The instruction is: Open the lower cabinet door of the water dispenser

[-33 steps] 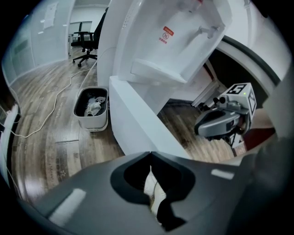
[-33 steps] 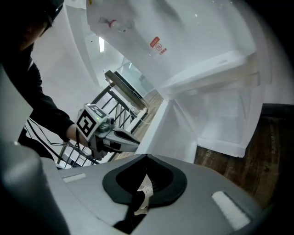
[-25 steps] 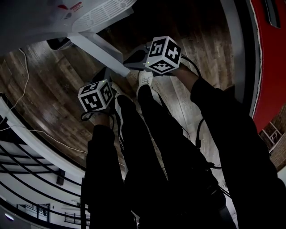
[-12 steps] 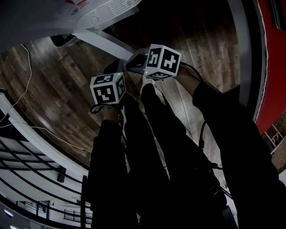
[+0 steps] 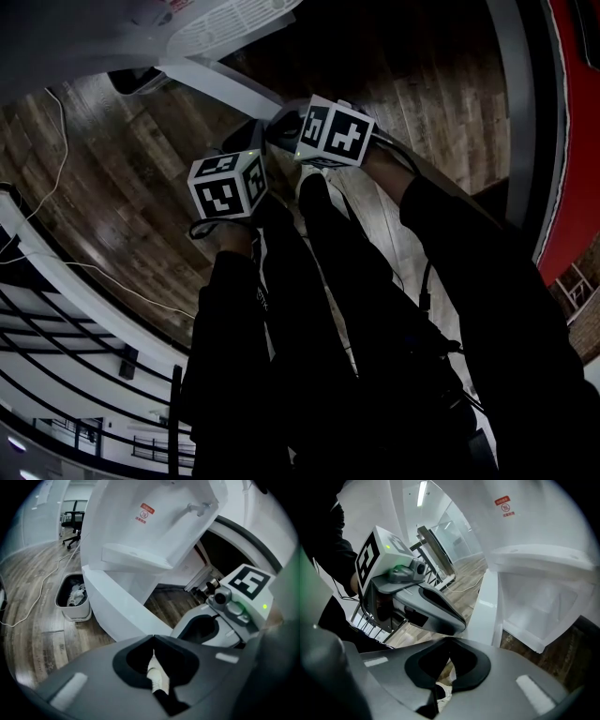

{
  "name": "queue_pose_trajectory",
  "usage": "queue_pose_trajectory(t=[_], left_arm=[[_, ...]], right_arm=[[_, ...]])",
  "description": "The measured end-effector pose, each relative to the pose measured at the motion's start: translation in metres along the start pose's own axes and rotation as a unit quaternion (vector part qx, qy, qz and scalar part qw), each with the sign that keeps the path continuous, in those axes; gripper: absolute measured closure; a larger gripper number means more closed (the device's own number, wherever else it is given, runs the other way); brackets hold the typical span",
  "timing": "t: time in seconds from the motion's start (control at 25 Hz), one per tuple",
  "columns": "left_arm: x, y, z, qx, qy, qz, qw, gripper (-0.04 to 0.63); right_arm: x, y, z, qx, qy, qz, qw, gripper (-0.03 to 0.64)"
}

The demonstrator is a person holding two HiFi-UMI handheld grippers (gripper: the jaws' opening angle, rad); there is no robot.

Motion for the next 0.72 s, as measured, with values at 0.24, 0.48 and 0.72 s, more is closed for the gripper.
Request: queue_pose_trajectory(t=[0.24,0.48,0.72], left_arm=[[0.002,0.001,0.001,0.001,-0.001,0.003,1.0000,0.588],[0.005,0.004,0.002,0.000,-0.003,0.015,0.9999,0.588],[0.001,0.005,0.001,-0.001,0.001,0.015,0.9999,0.588]], right_arm=[[-0.011,-0.003,0.003,-0.002,0.018,-0.008,1.000,0.618],[-0.024,-0.004,0.011,0.004,0.062,-0.013,0.998,0.618],[-0.040,-0.005,0.020,-0.001,0.100,-0.016,0.995,0.618]])
Point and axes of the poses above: the fingertips, and each gripper's own axes: z backward along the fingers, x to its left, y out of its underside, the point moved 3 cm from there along z, backward along the fingers, and after that the axes turned 5 degrees about y, right-handed, at the moved point
